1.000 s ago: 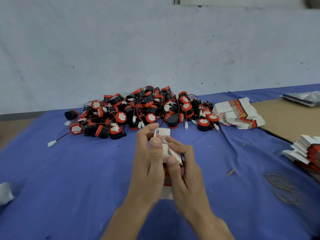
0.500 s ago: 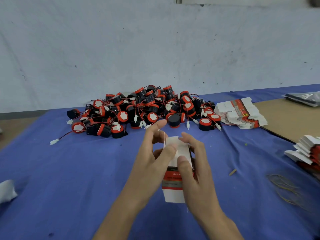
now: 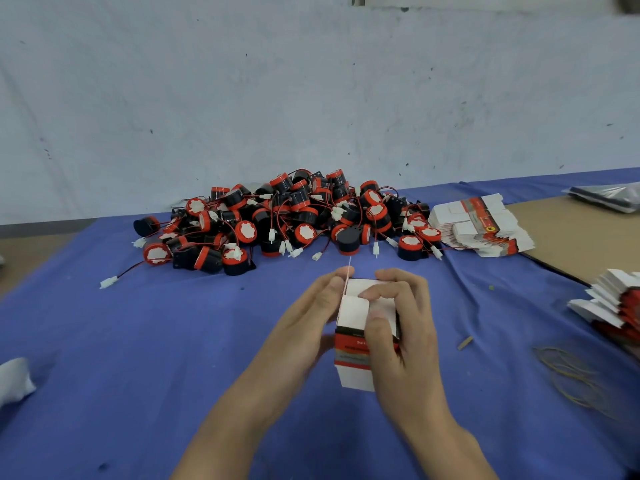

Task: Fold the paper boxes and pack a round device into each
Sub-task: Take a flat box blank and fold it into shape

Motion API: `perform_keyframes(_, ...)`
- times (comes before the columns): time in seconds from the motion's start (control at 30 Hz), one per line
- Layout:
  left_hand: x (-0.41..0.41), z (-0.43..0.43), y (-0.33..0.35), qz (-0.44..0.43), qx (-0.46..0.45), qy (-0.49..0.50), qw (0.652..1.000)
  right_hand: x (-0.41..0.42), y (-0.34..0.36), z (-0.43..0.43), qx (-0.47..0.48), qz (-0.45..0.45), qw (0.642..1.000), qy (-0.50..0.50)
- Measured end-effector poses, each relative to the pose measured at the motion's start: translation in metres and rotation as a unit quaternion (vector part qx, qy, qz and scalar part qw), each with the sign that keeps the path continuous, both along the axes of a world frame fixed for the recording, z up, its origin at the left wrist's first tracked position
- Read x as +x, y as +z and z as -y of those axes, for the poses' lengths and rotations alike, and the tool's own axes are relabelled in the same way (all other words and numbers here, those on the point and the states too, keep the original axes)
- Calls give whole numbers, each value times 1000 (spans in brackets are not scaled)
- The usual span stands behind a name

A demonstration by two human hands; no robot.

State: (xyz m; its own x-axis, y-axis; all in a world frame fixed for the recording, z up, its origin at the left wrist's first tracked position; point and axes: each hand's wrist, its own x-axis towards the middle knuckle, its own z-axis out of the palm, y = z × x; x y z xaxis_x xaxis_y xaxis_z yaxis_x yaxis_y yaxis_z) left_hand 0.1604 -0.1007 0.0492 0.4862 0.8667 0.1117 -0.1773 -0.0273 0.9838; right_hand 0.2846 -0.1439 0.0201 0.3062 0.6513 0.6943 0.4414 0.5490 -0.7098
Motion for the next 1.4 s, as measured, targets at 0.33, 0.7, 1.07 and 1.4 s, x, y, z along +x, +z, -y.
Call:
perform_keyframes(0.33,-3,10,-1,84,-102,-75,988,4,0,5,5,74,997,23)
perform_keyframes(0.7,1,9,-5,99,-113,-67,986,12,-3,5,21,125,992,-14)
perform_keyframes(1.07,-3,8,-7,64,-96,-80,990,11,-9,7,12,112,994,-8)
perform_keyframes(1.4,-9,7,-2,45,-92,-97,990,10,-8,2,86,165,983,-2)
